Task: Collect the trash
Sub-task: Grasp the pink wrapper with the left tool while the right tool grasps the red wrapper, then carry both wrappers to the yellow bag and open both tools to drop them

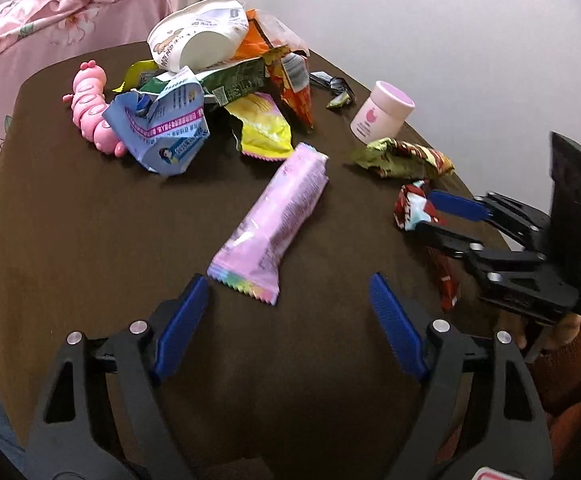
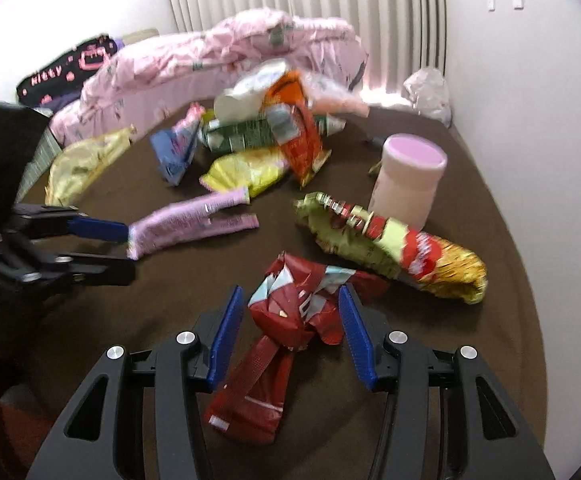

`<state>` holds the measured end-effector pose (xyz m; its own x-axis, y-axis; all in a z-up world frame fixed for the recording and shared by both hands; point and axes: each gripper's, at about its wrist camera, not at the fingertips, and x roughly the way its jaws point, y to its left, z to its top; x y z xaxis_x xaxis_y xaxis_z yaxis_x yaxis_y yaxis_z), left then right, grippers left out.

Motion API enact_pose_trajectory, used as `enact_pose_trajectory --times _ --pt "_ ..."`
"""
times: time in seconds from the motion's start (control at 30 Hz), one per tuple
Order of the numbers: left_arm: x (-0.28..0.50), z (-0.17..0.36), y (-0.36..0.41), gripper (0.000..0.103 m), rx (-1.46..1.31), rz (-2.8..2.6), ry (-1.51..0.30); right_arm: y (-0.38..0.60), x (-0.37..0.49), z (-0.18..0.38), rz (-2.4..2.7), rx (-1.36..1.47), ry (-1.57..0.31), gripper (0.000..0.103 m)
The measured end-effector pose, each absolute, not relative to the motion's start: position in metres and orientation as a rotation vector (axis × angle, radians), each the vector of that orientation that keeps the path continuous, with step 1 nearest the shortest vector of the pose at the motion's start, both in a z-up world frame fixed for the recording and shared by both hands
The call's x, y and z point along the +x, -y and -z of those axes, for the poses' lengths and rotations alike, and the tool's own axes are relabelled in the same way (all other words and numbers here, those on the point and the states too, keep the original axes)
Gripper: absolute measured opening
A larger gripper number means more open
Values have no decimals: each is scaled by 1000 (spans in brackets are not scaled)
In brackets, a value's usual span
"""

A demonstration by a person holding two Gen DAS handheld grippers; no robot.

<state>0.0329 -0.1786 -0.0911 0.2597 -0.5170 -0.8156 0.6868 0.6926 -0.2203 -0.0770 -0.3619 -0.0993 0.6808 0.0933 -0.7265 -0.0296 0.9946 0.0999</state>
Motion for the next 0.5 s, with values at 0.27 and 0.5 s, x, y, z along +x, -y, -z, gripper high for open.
enact_pose_trajectory --times 0.27,0.5 --pt "55 80 183 67 239 747 -913 378 -90 89 -57 155 -763 29" --pt "60 95 192 40 298 704 -973 375 -94 86 -53 122 -750 29"
